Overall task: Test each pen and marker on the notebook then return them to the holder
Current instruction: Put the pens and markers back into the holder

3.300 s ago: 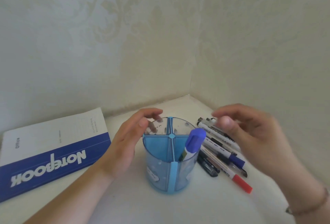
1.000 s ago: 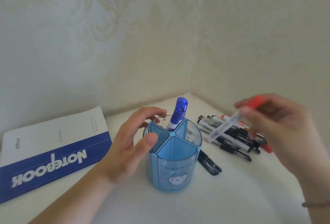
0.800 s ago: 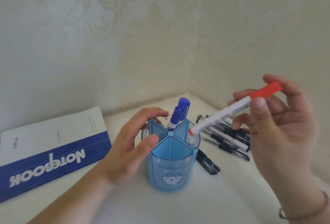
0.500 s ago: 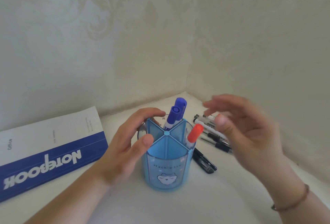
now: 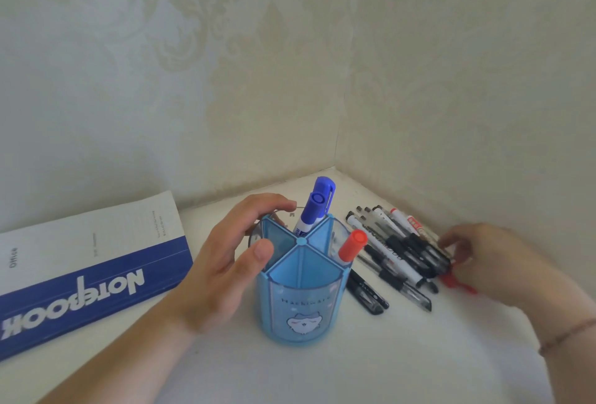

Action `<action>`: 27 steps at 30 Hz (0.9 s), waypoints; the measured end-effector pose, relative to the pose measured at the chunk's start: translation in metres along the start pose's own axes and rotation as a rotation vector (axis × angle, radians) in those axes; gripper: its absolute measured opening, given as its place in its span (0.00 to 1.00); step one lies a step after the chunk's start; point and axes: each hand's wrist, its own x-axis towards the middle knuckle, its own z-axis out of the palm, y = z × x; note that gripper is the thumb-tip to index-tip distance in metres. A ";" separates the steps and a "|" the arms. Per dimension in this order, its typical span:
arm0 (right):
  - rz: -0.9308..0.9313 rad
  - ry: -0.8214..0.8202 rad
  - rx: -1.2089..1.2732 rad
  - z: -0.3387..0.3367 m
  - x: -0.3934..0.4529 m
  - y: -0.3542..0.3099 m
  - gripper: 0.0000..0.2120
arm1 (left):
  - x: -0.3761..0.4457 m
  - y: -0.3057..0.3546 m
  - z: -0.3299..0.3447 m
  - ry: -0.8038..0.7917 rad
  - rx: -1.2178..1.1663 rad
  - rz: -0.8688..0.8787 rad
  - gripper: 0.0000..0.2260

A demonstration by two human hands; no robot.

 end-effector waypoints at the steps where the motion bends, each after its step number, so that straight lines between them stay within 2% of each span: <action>1: -0.033 -0.038 0.046 0.001 -0.003 -0.006 0.16 | 0.000 0.000 0.000 -0.001 -0.004 -0.004 0.32; 4: -0.116 -0.101 0.092 0.007 -0.007 -0.015 0.15 | 0.000 0.000 -0.001 -0.001 -0.012 -0.006 0.32; 7: -0.129 -0.029 0.109 0.012 0.000 -0.013 0.15 | 0.000 0.000 0.000 -0.004 -0.009 -0.005 0.32; 9: -0.147 0.180 0.199 0.012 0.005 -0.011 0.16 | 0.000 0.000 0.000 -0.007 -0.008 -0.003 0.32; 12: -0.294 0.636 0.557 0.005 -0.002 -0.016 0.15 | 0.000 0.001 0.000 -0.010 0.004 -0.003 0.31; 15: -0.535 0.873 0.909 0.001 -0.016 -0.035 0.16 | -0.001 0.001 0.001 -0.017 0.008 -0.011 0.31; 17: -0.672 0.875 1.206 0.002 -0.024 -0.047 0.21 | -0.001 0.001 0.002 -0.030 -0.019 -0.029 0.31; 18: -0.714 0.858 1.329 0.001 -0.028 -0.053 0.28 | -0.002 0.001 0.002 -0.034 -0.028 -0.035 0.31; 19: -0.760 0.833 1.403 0.000 -0.032 -0.060 0.34 | -0.002 0.001 0.003 -0.035 -0.032 -0.039 0.30; 20: -0.820 0.816 1.437 0.000 -0.038 -0.066 0.35 | -0.002 0.002 0.003 -0.035 -0.033 -0.042 0.29; 23: -1.005 0.712 1.434 0.006 -0.050 -0.081 0.19 | -0.001 0.002 0.003 -0.039 -0.032 -0.041 0.29; 27: -1.056 0.495 1.319 0.016 -0.051 -0.089 0.14 | -0.001 0.002 0.003 -0.033 -0.020 -0.031 0.30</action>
